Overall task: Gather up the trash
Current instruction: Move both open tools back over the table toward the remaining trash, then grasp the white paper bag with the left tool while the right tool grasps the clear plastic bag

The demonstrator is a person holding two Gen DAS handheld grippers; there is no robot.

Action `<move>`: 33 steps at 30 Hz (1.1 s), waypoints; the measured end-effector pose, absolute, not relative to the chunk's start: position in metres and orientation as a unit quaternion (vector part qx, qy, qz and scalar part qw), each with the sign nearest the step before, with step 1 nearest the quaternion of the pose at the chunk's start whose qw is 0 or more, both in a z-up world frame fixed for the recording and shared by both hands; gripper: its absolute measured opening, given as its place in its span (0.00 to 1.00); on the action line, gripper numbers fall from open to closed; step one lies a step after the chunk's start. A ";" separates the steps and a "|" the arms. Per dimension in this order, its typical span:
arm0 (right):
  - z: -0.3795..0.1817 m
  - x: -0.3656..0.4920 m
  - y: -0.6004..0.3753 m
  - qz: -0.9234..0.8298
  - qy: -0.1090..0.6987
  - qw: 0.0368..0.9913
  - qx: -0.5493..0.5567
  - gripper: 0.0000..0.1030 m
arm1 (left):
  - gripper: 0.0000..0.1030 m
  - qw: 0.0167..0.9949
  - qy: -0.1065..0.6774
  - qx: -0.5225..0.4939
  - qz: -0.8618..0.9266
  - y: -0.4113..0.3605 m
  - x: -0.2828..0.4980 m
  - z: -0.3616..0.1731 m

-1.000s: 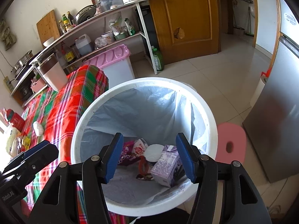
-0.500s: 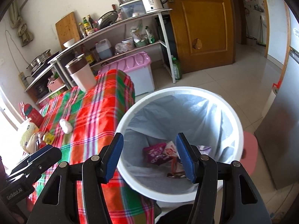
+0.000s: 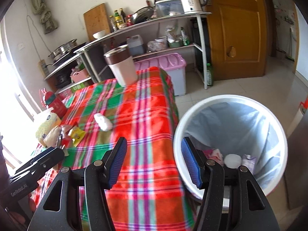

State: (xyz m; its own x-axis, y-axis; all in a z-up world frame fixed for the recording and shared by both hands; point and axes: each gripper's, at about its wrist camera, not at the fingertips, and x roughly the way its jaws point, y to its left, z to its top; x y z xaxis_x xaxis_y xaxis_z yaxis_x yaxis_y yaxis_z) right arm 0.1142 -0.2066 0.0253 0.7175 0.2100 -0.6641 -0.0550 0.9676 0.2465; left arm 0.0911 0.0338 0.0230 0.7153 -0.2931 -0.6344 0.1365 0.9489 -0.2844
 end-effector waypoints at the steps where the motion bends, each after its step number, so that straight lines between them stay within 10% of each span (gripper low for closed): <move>1: 0.025 0.116 -0.200 0.078 0.371 0.920 0.103 0.57 | 0.63 0.920 0.358 -0.113 -0.110 0.042 0.091 0.023; 33: -0.005 0.218 -0.073 0.148 0.393 0.908 -0.014 0.57 | 0.69 0.920 0.382 -0.082 -0.010 0.199 0.145 -0.005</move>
State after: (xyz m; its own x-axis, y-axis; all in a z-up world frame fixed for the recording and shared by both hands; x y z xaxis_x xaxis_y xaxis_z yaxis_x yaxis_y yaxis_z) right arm 0.2182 -0.0727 -0.0046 0.6477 0.2578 -0.7169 -0.2793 0.9559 0.0913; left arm 0.1451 0.1985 -0.0054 0.7074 -0.0813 -0.7021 -0.0438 0.9864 -0.1584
